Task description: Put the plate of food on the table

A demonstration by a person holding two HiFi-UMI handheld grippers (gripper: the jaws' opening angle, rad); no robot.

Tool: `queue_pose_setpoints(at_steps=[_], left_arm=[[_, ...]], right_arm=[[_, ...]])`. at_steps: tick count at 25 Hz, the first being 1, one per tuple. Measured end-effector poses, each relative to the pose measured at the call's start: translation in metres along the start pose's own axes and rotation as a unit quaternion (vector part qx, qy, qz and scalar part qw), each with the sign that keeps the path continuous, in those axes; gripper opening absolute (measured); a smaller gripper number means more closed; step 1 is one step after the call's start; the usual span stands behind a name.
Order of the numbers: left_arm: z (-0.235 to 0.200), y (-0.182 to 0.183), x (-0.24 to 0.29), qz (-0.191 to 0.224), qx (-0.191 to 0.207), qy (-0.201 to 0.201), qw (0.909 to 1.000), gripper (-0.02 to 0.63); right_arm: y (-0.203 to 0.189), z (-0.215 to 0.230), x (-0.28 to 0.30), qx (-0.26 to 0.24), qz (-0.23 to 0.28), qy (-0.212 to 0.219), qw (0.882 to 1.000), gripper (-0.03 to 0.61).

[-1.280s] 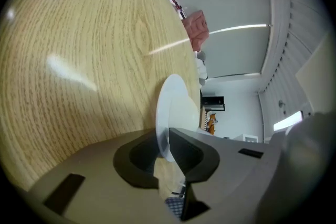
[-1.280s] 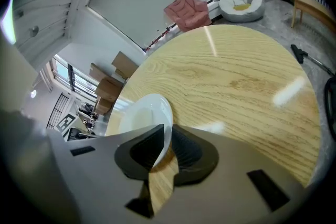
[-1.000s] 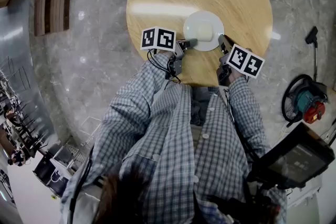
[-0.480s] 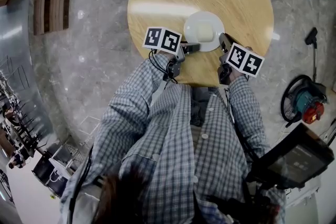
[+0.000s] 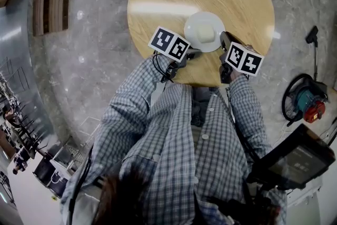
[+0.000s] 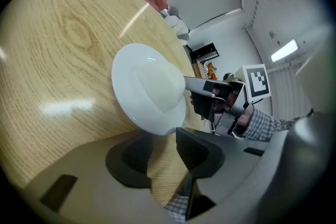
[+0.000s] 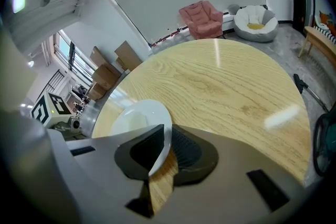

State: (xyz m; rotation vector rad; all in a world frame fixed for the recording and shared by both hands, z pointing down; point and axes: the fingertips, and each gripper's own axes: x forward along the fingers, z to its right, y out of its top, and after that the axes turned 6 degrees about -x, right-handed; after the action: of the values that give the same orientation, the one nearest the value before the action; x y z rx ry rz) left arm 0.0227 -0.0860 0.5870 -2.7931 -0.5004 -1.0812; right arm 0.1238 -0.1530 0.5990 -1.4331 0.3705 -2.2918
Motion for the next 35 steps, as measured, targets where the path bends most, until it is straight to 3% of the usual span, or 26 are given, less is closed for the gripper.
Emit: queue_pose_setpoints(at_steps=[7,18,24,27,30,35], left_arm=[[0.001,-0.008,0.003,-0.032,0.063,0.023,0.9972,0.123],[-0.004,-0.003,-0.003,0.002,0.021,0.002,0.9998,0.121],[-0.006,-0.001,-0.004,0.011,0.023,0.006,0.9996,0.121],[-0.005,-0.003,-0.003,0.014,0.019,0.003,0.9997,0.121],[-0.008,-0.002,-0.005,0.024,0.021,0.007,0.9995,0.121],[-0.004,0.005,-0.015,0.078,0.021,-0.013,0.9966,0.120]], right_arm=[[0.003,0.004,-0.003,-0.012,0.006,-0.011,1.000,0.051],[0.004,0.004,0.002,-0.031,0.002,-0.005,1.000,0.051],[0.006,-0.001,0.006,-0.058,0.011,-0.004,0.998,0.051],[0.004,0.002,0.005,-0.044,0.014,-0.001,0.999,0.051],[0.010,0.006,0.002,-0.027,0.033,-0.002,0.999,0.052],[0.027,0.007,-0.010,-0.036,0.081,0.001,0.996,0.051]])
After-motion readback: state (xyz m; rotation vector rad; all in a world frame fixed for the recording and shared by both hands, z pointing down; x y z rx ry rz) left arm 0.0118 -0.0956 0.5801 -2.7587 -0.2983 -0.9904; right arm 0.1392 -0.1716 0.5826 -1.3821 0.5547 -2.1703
